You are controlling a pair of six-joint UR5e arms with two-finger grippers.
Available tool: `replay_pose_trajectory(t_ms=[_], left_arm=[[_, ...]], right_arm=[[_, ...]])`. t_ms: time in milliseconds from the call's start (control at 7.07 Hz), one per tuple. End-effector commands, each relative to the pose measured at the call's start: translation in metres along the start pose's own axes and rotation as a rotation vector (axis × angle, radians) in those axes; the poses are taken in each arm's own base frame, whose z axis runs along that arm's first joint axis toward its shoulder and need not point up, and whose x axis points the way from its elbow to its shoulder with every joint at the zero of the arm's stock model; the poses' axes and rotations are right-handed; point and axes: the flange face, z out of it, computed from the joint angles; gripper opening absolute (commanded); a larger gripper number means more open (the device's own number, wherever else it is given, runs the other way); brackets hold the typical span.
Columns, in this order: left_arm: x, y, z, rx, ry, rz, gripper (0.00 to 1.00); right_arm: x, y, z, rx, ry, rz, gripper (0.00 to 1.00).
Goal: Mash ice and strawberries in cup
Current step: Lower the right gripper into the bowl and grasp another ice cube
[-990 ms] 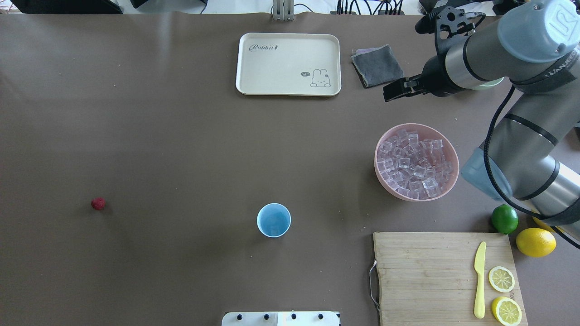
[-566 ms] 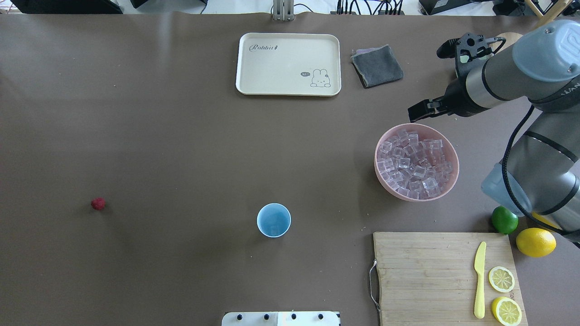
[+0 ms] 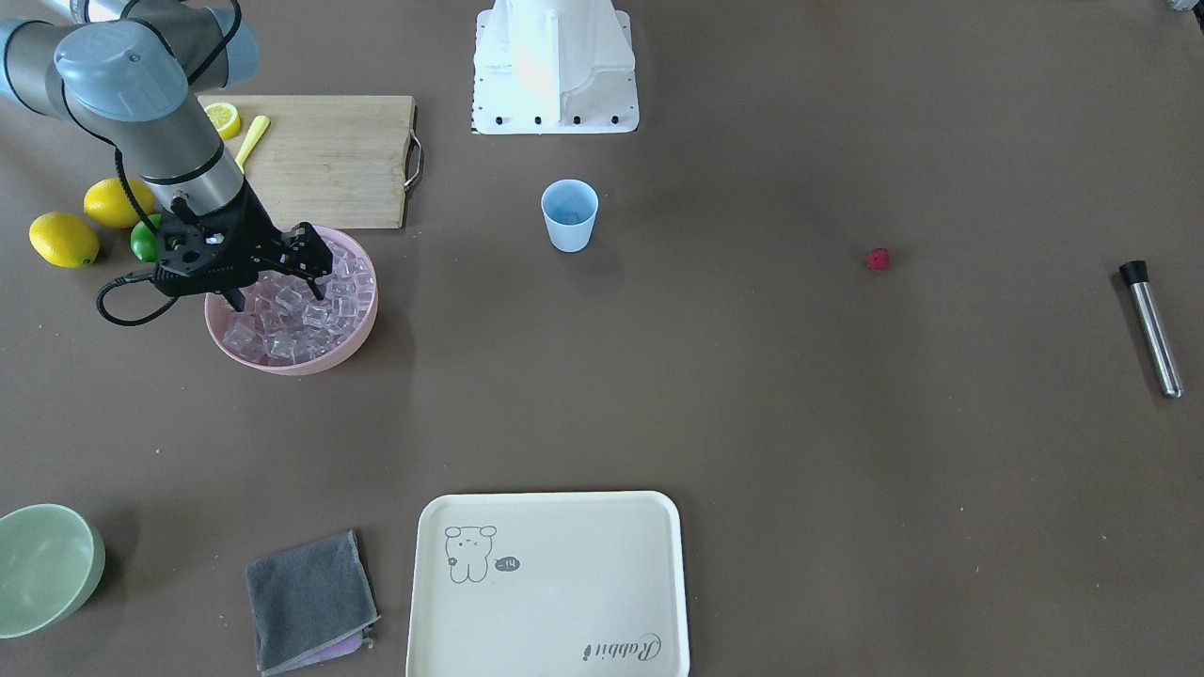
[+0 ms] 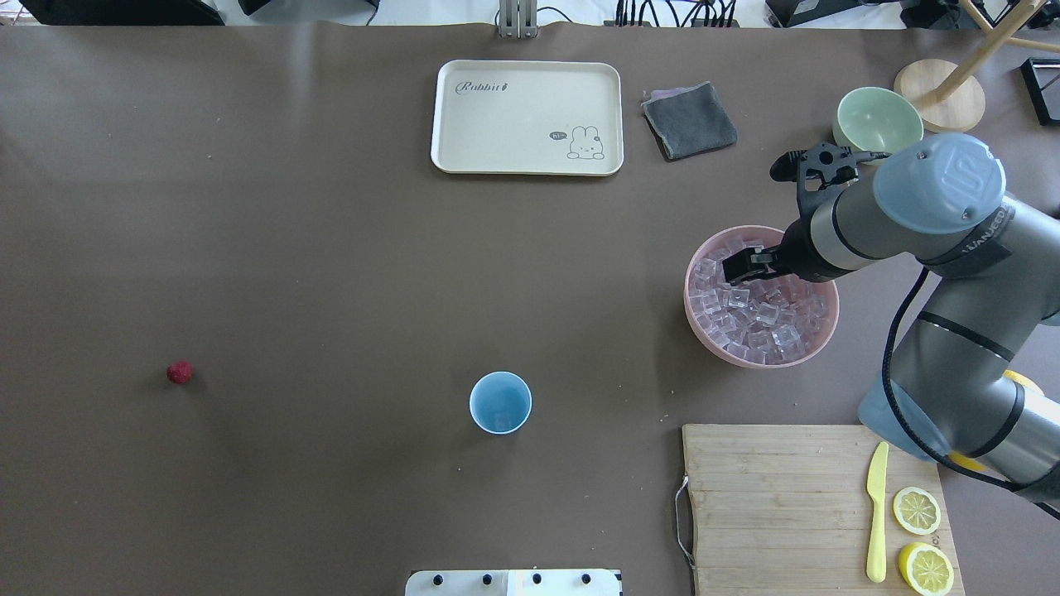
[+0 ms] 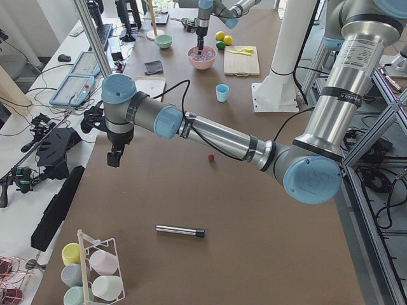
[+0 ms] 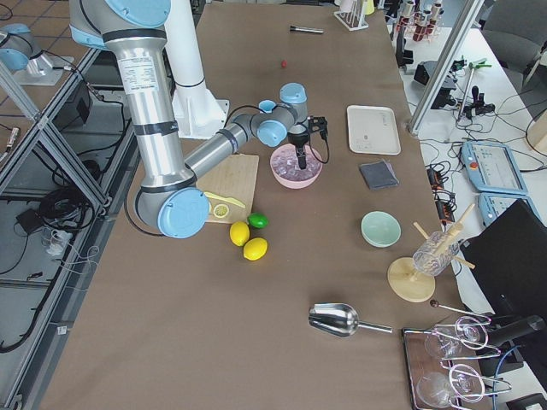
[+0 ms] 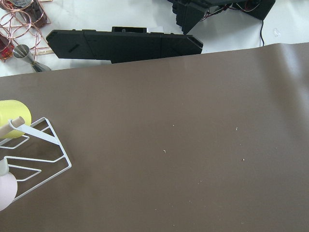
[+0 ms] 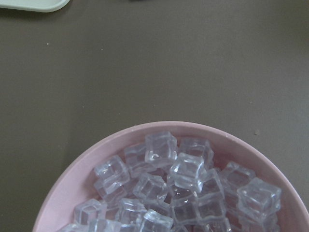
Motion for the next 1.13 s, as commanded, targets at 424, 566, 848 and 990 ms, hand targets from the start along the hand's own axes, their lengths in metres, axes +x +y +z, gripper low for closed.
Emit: replay_pose_trajectory(t_ms=[424, 566, 848, 990], left_arm=[[0.003, 0.018, -0.002, 0.002, 0.007, 0.007, 0.99], [0.002, 0.018, -0.002, 0.002, 0.007, 0.007, 0.99], [0.001, 0.019, -0.001, 0.000, 0.007, 0.005, 0.99], [0.000, 0.019, 0.000, -0.002, 0.007, 0.005, 0.99]], right_arm=[[-0.016, 0.020, 0.026, 0.024, 0.146, 0.049, 1.00], [-0.016, 0.021, 0.028, 0.039, 0.160, 0.044, 1.00], [-0.019, 0.027, 0.034, 0.034, 0.187, 0.033, 0.99], [-0.024, 0.032, 0.038, 0.045, 0.196, 0.020, 0.99]])
